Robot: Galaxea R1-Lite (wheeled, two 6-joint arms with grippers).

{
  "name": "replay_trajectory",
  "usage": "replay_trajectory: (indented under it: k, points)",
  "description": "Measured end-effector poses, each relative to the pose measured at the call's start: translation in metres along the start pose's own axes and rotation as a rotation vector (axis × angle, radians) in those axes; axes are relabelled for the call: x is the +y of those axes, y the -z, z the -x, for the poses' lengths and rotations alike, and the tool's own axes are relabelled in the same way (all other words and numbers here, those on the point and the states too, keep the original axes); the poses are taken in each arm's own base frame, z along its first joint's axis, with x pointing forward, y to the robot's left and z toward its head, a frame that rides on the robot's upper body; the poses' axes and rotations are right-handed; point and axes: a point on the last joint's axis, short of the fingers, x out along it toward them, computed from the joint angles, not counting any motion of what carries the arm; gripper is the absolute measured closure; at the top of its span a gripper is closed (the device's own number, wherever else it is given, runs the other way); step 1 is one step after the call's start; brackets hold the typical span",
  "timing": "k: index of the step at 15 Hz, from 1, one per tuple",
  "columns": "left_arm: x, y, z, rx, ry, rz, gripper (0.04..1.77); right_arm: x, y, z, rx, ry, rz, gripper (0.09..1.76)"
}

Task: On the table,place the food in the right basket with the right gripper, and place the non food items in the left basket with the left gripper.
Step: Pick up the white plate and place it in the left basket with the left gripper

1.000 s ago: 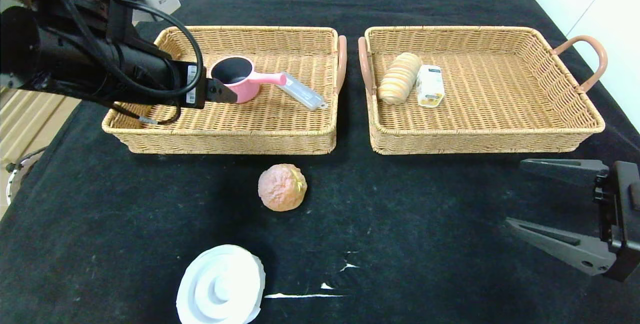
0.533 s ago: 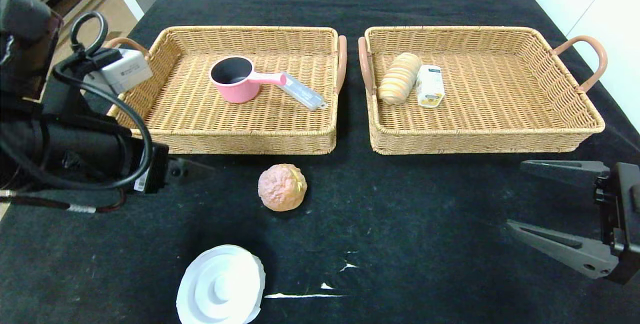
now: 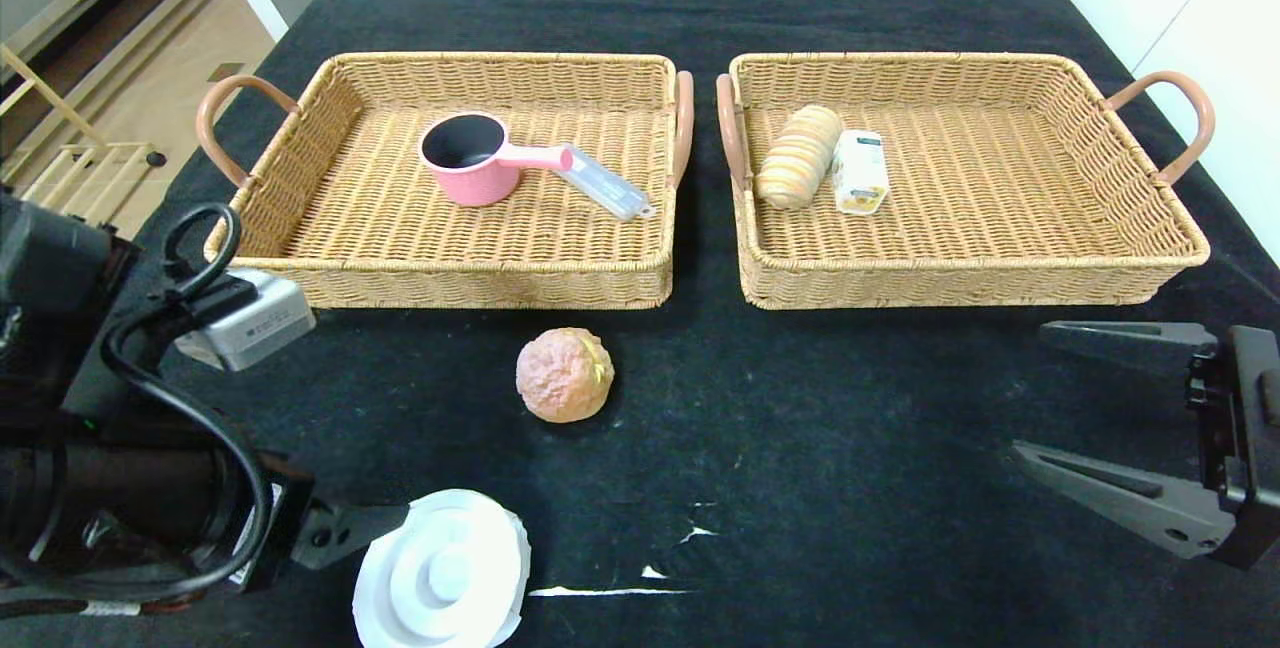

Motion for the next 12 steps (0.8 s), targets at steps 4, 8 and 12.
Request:
replay_trajectory:
  k: [4,8,12]
  points:
    - [-0.003,0.012,-0.003,0.031,0.032,-0.022,0.11,0.0,0.0,0.0,0.0,0.0,0.0,0.14]
    - [-0.005,0.019,-0.006,0.058,0.058,-0.066,0.11,0.0,0.0,0.0,0.001,0.0,-0.001,0.14]
    - [-0.006,0.02,-0.011,0.078,0.057,-0.078,0.1,0.0,0.0,0.0,0.0,-0.001,0.0,0.14]
